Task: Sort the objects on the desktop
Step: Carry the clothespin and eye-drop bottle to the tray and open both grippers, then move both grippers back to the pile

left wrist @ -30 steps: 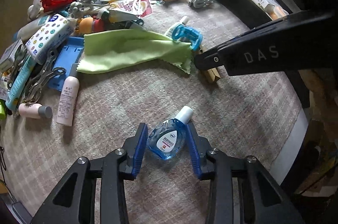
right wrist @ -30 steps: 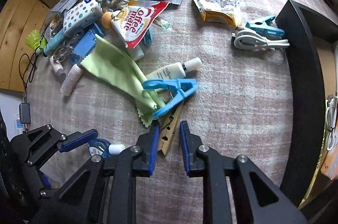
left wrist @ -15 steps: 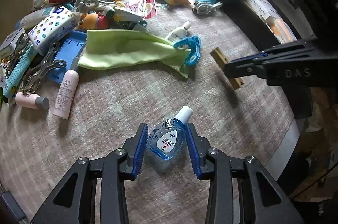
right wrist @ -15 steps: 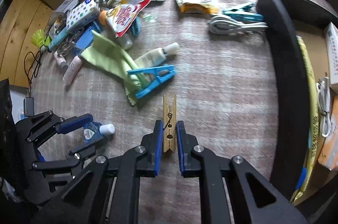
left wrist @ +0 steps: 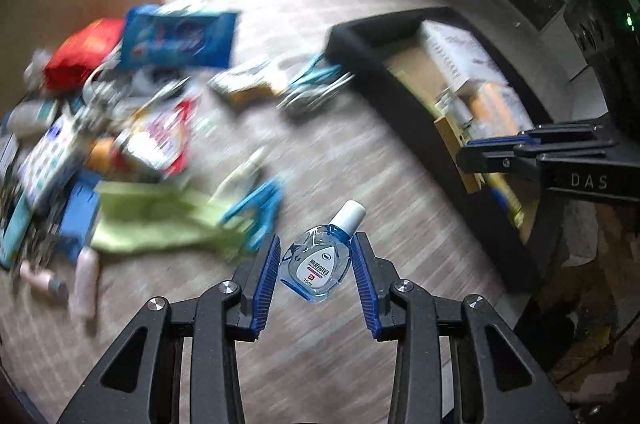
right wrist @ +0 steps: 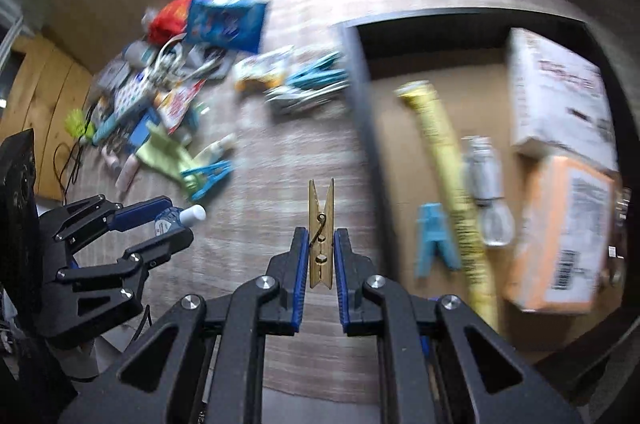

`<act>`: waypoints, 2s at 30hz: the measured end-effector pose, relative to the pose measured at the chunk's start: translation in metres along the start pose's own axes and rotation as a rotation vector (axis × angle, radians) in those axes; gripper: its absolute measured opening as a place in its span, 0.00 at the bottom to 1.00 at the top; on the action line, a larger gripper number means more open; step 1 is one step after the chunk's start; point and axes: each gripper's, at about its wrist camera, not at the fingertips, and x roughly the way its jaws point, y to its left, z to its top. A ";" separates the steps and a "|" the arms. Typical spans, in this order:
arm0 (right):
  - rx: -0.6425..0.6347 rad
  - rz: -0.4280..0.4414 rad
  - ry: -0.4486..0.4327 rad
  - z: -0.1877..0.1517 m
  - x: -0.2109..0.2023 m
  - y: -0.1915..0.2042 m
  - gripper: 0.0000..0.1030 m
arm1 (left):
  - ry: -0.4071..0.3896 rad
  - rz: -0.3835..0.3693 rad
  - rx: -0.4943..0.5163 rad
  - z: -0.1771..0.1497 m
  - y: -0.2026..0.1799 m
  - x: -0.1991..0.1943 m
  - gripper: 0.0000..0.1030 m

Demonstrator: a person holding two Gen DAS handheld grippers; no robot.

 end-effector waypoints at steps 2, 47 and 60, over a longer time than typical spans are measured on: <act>0.021 -0.014 -0.020 0.002 -0.011 -0.022 0.13 | -0.010 -0.012 0.011 0.012 -0.015 0.005 0.34; -0.124 0.000 -0.107 0.023 -0.054 -0.084 0.44 | -0.042 0.113 -0.147 0.058 -0.054 0.014 0.47; -0.541 0.110 0.023 0.027 0.017 0.073 0.44 | 0.007 0.189 -0.487 -0.003 0.079 0.002 0.47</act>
